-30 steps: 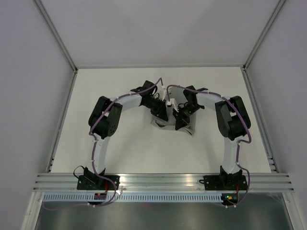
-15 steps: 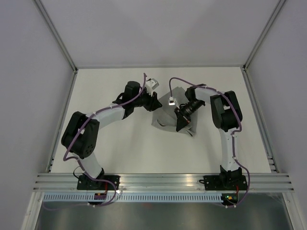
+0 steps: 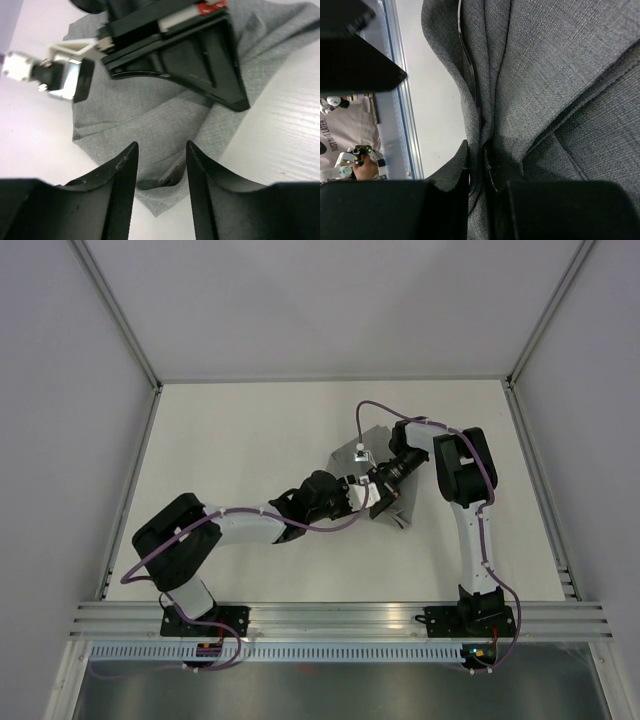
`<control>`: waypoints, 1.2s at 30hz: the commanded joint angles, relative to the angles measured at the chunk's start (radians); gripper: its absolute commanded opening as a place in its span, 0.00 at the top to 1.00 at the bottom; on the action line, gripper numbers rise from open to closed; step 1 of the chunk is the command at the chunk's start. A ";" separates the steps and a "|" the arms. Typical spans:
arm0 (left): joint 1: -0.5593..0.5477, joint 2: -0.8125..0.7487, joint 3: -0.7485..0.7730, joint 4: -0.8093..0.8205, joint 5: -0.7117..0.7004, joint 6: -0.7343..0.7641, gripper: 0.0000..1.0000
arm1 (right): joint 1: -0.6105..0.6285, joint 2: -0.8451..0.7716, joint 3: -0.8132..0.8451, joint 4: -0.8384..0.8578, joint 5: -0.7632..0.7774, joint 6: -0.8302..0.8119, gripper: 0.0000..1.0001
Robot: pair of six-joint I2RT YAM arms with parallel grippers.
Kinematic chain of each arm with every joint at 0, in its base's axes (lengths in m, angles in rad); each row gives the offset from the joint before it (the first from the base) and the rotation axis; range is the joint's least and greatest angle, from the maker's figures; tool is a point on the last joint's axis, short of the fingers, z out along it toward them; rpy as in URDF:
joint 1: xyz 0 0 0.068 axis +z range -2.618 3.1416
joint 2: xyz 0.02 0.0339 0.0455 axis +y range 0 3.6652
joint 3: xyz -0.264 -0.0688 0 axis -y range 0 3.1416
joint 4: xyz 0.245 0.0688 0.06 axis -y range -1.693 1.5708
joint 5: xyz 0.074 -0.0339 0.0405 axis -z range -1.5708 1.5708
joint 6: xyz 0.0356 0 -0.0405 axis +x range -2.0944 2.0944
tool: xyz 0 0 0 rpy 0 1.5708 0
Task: Fold the napkin, place the utensils inside, and roll it up
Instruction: Roll the napkin at the center of the board.
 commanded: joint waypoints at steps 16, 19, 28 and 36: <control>-0.193 0.169 -0.087 0.220 -0.132 0.440 0.41 | -0.041 0.134 0.090 -0.054 0.028 -0.095 0.99; -0.193 0.177 -0.083 0.229 -0.121 0.435 0.40 | -0.043 0.139 0.096 -0.059 0.025 -0.093 0.99; -0.193 0.241 -0.060 0.197 -0.094 0.451 0.46 | -0.058 0.163 0.108 -0.083 0.025 -0.106 1.00; -0.179 0.258 0.000 0.047 -0.043 0.448 0.65 | -0.061 0.172 0.121 -0.085 0.023 -0.103 0.99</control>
